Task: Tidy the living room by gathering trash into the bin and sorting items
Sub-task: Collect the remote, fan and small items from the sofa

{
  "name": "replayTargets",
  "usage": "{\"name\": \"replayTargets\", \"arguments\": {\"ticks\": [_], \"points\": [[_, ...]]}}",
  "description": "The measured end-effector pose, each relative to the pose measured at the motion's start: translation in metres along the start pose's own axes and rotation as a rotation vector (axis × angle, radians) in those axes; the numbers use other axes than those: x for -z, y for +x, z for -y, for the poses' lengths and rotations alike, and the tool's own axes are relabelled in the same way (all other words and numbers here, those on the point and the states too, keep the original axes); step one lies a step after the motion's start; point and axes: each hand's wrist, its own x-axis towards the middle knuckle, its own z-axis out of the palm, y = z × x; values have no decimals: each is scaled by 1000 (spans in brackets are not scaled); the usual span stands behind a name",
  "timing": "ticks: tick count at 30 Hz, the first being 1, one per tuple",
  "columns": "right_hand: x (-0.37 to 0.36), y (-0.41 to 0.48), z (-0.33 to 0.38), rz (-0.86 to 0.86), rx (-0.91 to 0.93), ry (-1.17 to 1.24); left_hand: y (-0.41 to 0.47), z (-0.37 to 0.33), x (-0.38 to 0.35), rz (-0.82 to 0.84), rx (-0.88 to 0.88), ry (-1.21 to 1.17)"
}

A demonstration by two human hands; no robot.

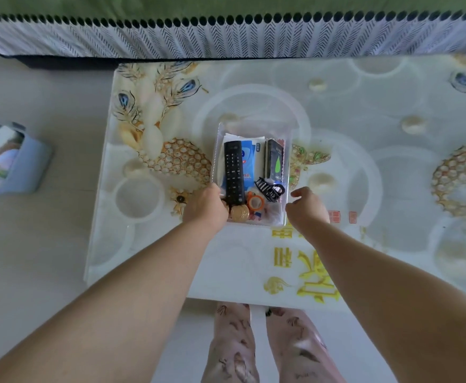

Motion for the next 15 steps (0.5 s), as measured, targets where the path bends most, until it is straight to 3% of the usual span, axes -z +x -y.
{"name": "replayTargets", "arguments": {"ticks": [4,10,15], "points": [[-7,2,1,13,15,-57,7,8,-6,-38,44,69],[-11,14,2,25,11,-35,19,15,-22,82,94,109],[-16,24,3,41,11,-41,31,25,-19,82,98,42]]}}
